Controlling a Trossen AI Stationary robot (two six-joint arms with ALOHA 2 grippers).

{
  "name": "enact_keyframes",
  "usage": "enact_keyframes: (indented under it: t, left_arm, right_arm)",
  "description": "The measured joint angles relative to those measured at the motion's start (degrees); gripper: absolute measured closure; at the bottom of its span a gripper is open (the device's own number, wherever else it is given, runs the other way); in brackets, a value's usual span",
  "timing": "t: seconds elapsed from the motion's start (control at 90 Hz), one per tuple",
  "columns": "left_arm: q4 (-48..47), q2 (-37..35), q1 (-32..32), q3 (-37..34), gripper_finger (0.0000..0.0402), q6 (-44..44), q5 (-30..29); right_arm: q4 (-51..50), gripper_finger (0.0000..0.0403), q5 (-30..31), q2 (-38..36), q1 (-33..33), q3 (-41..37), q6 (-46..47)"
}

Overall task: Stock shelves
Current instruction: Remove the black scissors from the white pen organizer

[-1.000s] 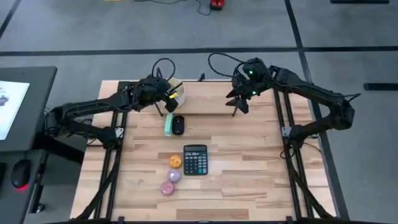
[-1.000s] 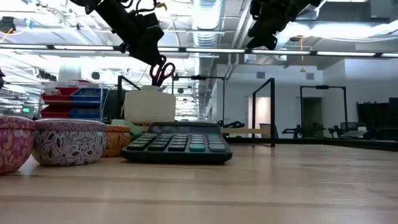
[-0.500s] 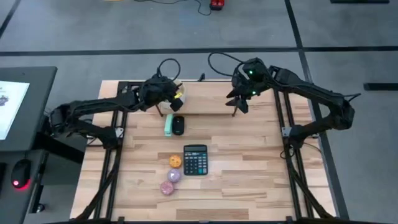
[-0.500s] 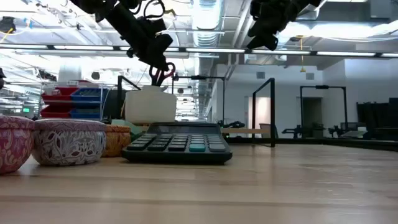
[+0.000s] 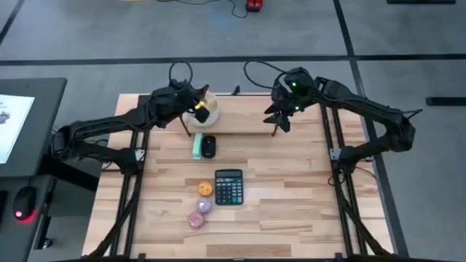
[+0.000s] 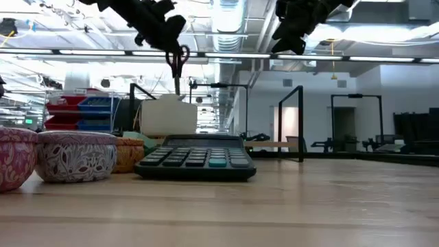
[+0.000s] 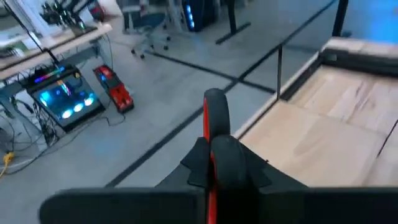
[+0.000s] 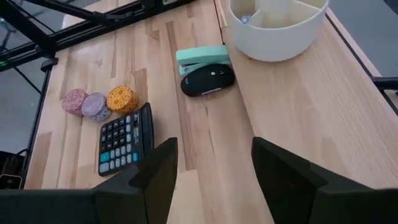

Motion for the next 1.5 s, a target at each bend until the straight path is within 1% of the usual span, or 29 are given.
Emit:
enact_keyframes:
  t: [0.156, 0.3, 0.478, 0.578, 0.633, 0.711, 0.789, 0.856, 0.911, 0.978, 1.056, 1.167, 1.356, 1.5]
  left_arm:
    - [-0.42, -0.20, 0.00, 5.61, 0.0393, 6.44, 0.00]
    - [-4.80, -0.20, 0.00, 11.13, 0.0393, 9.51, 0.00]
    - [-12.80, -0.12, -1.93, 19.78, 0.0393, 8.35, 0.02]
    - [-20.95, -0.07, -4.22, 26.06, 0.0393, 5.19, 1.11]
    - [-26.76, 0.01, -5.61, 30.07, 0.0393, 2.59, 3.11]
    - [-35.22, 0.46, -7.31, 35.63, 0.0393, -1.89, 7.35]
    - [-43.51, 0.74, -8.49, 40.03, 0.0393, -7.66, 13.39]
    - [-49.80, 0.74, -8.73, 41.32, 0.0393, -12.91, 19.08]
    - [-52.40, 0.78, -9.03, 41.16, 0.0390, -17.11, 23.51]
    - [-56.92, 0.59, -9.72, 39.95, 0.0389, -21.86, 27.07]
    - [-63.12, 0.66, -10.97, 38.26, 0.0392, -26.53, 29.95]
    - [-66.16, 0.78, -12.80, 32.59, 0.0394, -31.63, 32.83]
    - [-62.58, -1.49, -15.16, 17.38, 0.0394, -39.32, 39.03]
    - [-54.93, -4.60, -16.47, 4.55, 0.0394, -44.96, 41.29]
  right_arm:
    - [0.00, 0.0209, 0.00, 0.00, 0.00, 0.00, -0.07]
    - [0.04, 0.0209, 0.00, 0.00, 0.00, 0.00, -0.20]
    - [0.01, 0.0209, 0.00, 0.00, 0.00, 0.00, -0.20]
    - [0.00, 0.0209, 0.00, 0.00, 0.00, 0.00, -0.27]
    - [-0.02, 0.0209, 0.00, 0.00, 0.05, 0.00, -0.42]
    - [-0.02, 0.0209, 0.02, 0.00, 0.31, 0.00, -0.56]
    - [0.00, 0.0209, 0.02, 0.00, 0.34, 0.00, -1.54]
    - [0.12, 0.0209, 0.02, 0.02, 0.35, 0.00, -2.41]
    - [0.74, 0.0209, 0.02, 0.20, 0.35, 0.00, -2.56]
    - [1.71, 0.0209, 0.02, 0.24, 0.35, 0.00, -2.58]
    - [2.42, 0.0209, 0.02, 0.24, 0.28, 0.00, -2.58]
    - [2.83, 0.0209, 0.02, 0.26, 0.26, 0.00, -2.59]
    - [2.81, 0.0209, 0.02, 0.26, 0.28, 0.00, -2.58]
    - [2.66, 0.0209, 0.00, 0.26, 0.28, 0.00, -2.26]
